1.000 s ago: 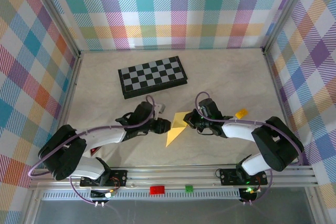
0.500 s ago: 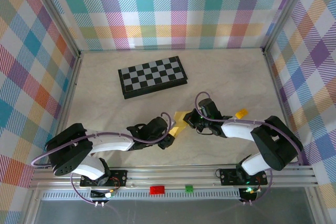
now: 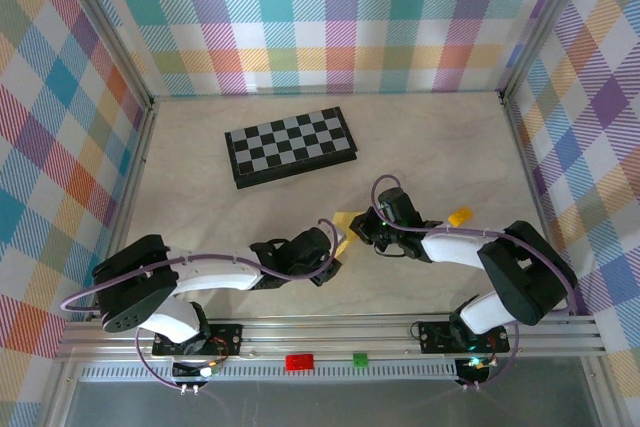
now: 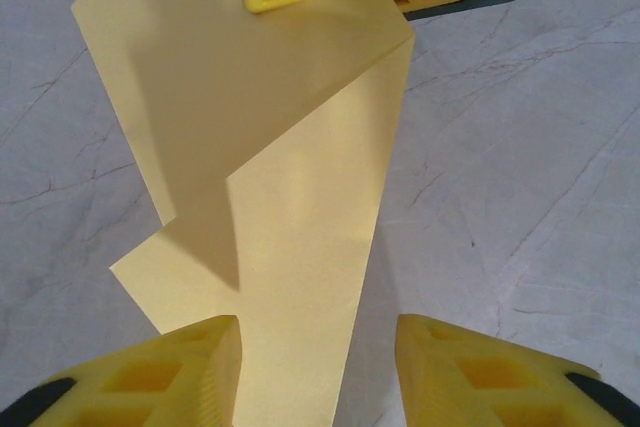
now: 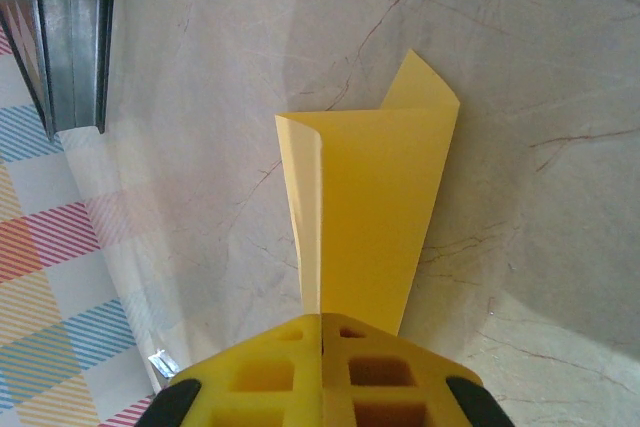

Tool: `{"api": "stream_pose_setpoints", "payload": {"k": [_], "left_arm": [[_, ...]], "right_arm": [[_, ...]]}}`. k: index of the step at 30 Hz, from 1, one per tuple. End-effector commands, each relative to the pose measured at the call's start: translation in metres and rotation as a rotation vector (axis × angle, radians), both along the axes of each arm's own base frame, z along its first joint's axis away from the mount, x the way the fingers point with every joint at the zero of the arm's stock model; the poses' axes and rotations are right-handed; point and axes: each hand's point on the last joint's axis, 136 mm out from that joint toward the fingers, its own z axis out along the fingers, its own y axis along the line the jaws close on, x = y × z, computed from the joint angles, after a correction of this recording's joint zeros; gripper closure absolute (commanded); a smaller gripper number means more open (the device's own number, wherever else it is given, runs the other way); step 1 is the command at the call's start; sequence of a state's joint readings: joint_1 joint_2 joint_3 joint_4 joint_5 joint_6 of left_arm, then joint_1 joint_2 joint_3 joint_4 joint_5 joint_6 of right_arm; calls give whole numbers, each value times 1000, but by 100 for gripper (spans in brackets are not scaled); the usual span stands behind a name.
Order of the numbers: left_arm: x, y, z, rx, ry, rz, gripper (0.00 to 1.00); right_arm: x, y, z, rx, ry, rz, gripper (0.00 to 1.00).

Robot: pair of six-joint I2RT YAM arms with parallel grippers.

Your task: Fold a paper plane with a square sheet of paper (pick it up from the middle)

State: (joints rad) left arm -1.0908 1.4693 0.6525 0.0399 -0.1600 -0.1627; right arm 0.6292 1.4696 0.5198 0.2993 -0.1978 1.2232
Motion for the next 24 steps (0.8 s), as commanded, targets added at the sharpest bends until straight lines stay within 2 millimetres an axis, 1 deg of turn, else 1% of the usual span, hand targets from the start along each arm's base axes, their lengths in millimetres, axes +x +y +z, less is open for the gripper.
{"api": "stream_pose_setpoints", "payload": {"k": [1,9,15,18,21,24], "left_arm": [[-1,-4,-6,63,-10,-25,59],[0,-6,-21,151,-35,-29,66],[2,-2,-23,187,-64,-16,72],[2,0,-22,197,-77,-17,73],[1,0,-19,209,-101,-25,66],[-2,-4,-13,219,-147,-51,54]], "right_arm": [[7,7,10,22,-29,-2,100],[7,5,10,19,-30,-7,100],[7,4,10,15,-31,-8,100],[7,4,10,14,-31,-10,100],[7,4,11,17,-34,-10,100],[8,5,13,20,-38,-10,100]]}}
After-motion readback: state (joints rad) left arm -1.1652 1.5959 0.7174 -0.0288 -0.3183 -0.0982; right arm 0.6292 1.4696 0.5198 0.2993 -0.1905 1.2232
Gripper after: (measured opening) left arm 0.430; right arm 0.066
